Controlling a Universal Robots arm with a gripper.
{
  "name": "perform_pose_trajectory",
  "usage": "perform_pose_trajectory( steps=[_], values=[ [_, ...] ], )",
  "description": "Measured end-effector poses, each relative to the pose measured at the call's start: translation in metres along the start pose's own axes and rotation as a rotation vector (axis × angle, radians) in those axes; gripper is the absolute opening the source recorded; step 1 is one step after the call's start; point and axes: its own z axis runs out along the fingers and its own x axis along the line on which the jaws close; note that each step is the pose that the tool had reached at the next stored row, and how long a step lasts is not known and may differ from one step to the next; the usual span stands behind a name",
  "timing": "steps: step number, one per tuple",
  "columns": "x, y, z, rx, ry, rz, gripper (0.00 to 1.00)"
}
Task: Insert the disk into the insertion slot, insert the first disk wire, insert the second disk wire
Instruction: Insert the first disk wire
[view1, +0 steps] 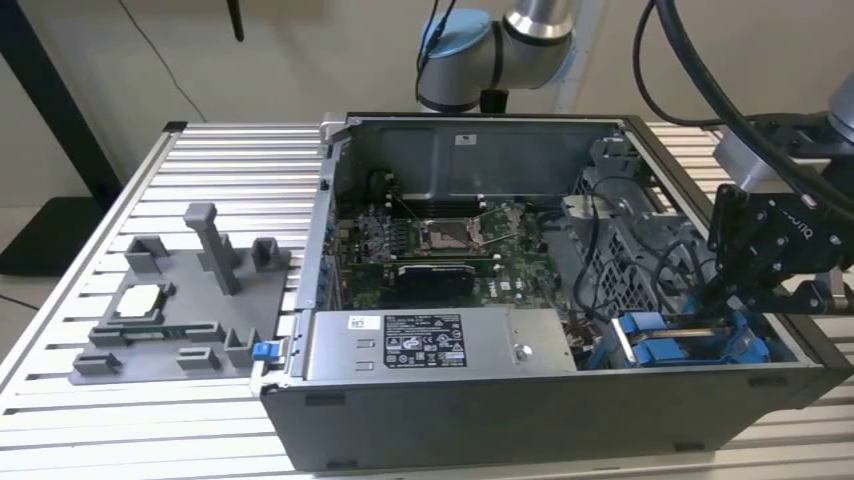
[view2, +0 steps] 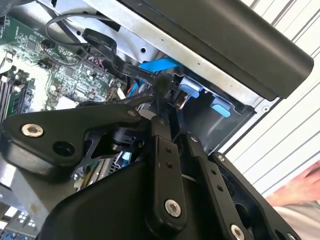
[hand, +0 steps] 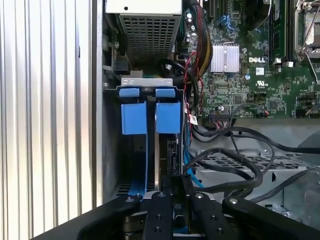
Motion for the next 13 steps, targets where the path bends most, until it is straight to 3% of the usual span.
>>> perform_pose_trajectory(
  steps=[13],
  values=[
    [0.0001, -0.0008, 0.0031, -0.0001, -0.009, 0.002, 0.0]
  ],
)
